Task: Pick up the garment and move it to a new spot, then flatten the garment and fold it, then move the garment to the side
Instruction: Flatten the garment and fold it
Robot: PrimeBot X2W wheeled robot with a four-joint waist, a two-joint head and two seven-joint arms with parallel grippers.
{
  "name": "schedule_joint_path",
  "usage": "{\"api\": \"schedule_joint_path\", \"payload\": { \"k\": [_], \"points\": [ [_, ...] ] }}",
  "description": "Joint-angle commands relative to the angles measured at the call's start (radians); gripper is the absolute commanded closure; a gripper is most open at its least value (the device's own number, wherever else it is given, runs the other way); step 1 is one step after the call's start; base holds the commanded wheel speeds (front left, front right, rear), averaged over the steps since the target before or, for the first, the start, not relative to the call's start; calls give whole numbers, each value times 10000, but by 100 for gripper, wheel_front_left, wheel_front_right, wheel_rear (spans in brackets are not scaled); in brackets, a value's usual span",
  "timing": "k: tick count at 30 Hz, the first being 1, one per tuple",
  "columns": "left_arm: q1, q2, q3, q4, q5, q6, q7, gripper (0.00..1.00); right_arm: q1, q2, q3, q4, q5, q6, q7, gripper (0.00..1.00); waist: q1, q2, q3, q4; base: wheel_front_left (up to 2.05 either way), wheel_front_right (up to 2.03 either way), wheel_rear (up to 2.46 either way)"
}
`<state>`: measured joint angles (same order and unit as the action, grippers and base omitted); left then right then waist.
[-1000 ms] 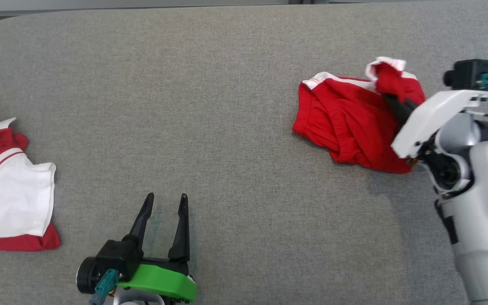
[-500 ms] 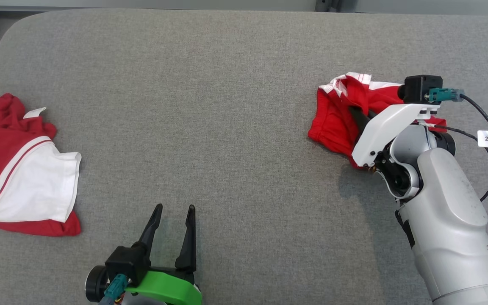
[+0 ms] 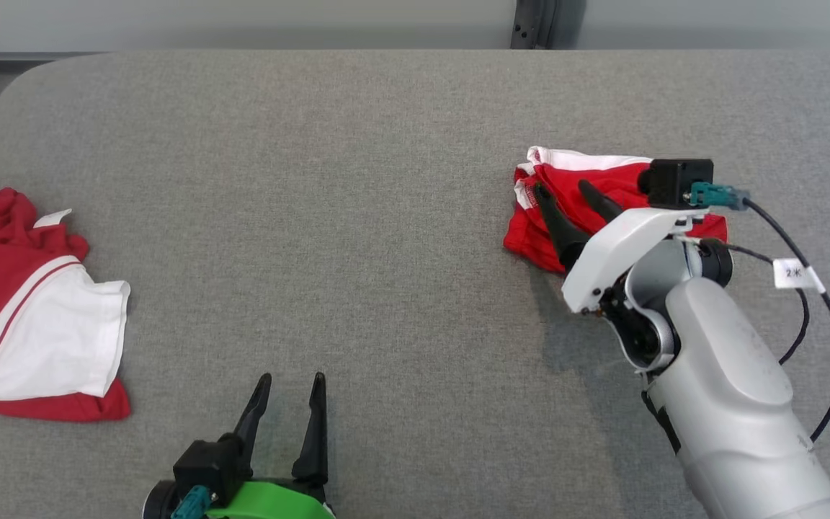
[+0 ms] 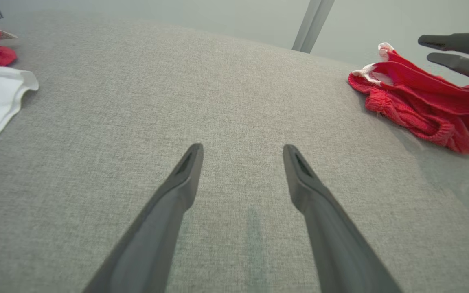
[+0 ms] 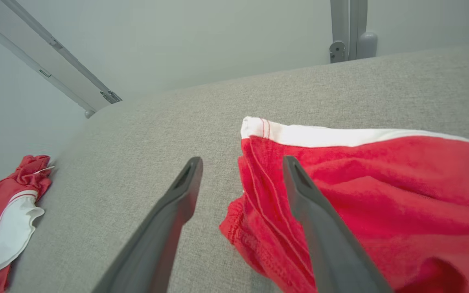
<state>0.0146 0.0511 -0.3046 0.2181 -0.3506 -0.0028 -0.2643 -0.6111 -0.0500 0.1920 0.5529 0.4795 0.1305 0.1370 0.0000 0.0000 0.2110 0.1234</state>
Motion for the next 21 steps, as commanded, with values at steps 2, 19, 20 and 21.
{"api": "schedule_joint_path", "payload": {
  "k": [2, 19, 20, 21],
  "points": [
    [346, 2, 194, 3, -74, 60, 1, 0, 681, -34, 169, -710, -74, 4, -355, 0, 0, 0, -597, -308, 0, 0, 0],
    [1960, 0, 583, -314, -535, 322, 1, 0, 6181, -1422, -2427, -2548, -1270, 2, -2940, 0, 0, 0, -2387, -988, 0, 0, 0],
    [1976, 0, 590, -323, -542, 322, 1, 0, 6295, -1387, -2597, -2435, -1367, 2, -3107, 0, 0, 0, -2398, -994, 0, 0, 0],
    [1989, 0, 588, -328, -537, 323, 1, 0, 6361, -1350, -2718, -2329, -1442, 2, -3227, 0, 0, 0, -2406, -996, 0, 0, 0]
  ]
}}
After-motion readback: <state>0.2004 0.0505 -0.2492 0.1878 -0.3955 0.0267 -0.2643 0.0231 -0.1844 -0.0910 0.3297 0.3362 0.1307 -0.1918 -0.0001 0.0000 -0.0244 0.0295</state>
